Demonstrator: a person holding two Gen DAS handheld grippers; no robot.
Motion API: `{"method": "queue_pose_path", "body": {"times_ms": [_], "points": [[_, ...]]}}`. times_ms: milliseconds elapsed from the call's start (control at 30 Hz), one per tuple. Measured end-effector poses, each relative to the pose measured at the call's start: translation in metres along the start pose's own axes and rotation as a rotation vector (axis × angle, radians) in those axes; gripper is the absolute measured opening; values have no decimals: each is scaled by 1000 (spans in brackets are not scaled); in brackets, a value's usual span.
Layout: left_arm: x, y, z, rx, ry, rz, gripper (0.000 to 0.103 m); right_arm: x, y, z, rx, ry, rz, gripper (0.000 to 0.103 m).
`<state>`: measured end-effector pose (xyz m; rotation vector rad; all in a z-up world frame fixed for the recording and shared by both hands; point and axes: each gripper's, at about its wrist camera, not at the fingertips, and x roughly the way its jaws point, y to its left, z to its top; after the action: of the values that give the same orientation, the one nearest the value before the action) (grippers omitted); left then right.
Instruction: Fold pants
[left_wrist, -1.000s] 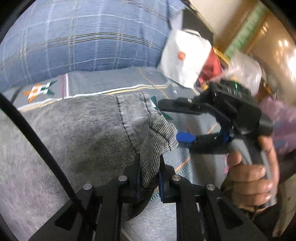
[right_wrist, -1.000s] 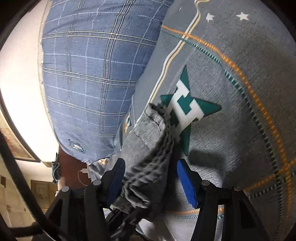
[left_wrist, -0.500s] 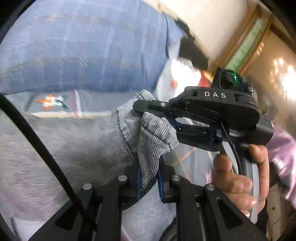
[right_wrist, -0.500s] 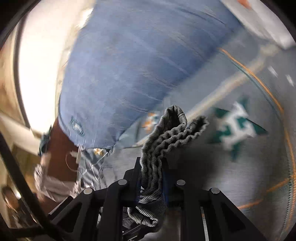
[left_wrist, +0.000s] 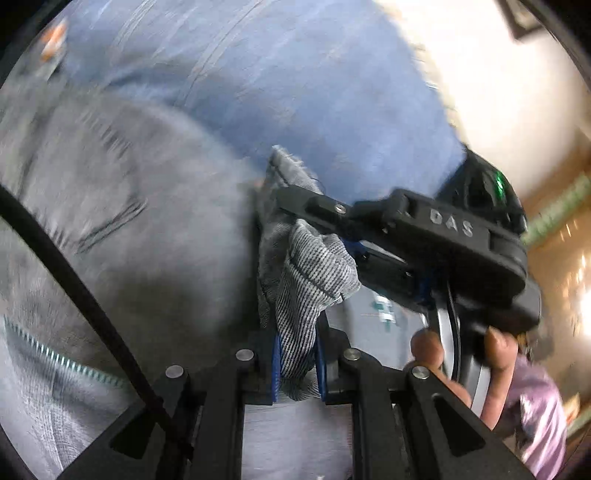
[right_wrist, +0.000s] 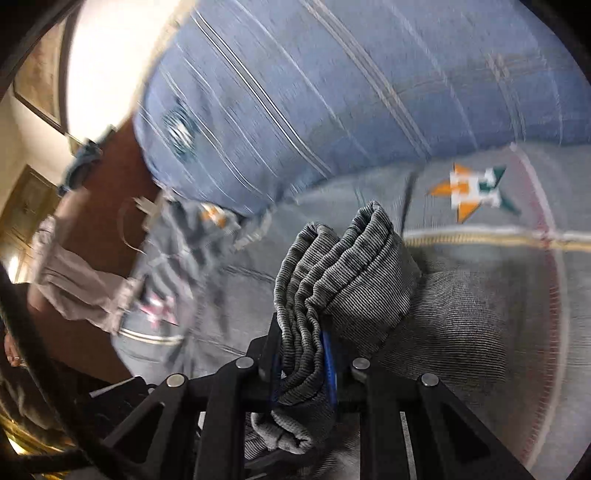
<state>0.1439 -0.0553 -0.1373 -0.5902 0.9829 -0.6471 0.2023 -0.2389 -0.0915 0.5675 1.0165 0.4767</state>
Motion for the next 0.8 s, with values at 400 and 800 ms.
{"method": "queue_pose_path", "body": {"times_ms": [400,800], "points": [[-9,35,11,-118,28,82,56,-42,-29,-13,129,-168,129,53],[15,28,14,-31,53,236,21,-81,-76,-71,266,-181,-133,53]]}}
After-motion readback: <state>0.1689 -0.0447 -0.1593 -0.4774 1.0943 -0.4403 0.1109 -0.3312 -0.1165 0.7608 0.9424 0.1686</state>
